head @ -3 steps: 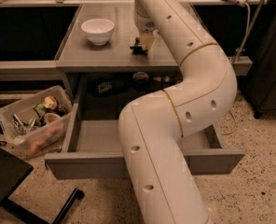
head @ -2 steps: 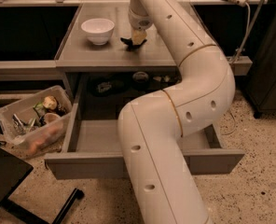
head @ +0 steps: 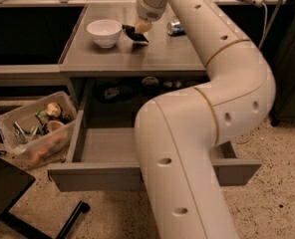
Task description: Place rxbar chocolate into top drawer
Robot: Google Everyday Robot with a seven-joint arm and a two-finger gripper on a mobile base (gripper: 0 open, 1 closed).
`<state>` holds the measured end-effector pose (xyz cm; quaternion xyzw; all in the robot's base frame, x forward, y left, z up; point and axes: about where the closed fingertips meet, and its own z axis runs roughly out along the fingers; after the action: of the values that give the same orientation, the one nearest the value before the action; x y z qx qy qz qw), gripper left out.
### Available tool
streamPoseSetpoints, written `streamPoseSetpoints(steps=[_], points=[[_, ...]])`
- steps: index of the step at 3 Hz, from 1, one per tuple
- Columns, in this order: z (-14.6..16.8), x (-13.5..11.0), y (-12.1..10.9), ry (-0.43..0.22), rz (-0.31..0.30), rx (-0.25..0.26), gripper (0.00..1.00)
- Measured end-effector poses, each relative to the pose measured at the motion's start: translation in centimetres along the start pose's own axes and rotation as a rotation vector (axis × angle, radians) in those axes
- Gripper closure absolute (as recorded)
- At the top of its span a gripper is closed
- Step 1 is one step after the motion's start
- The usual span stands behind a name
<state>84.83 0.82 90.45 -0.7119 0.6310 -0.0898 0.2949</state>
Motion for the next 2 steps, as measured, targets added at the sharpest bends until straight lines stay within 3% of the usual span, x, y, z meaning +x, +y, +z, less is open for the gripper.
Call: streamPoseSetpoints(steps=[1,2], points=[[-5.4,-0.6,-2.8,-0.037,0.015,0.174,1.0],[-15.0,5.0,-3.9,-0.008,0.104,0.387,1.0]])
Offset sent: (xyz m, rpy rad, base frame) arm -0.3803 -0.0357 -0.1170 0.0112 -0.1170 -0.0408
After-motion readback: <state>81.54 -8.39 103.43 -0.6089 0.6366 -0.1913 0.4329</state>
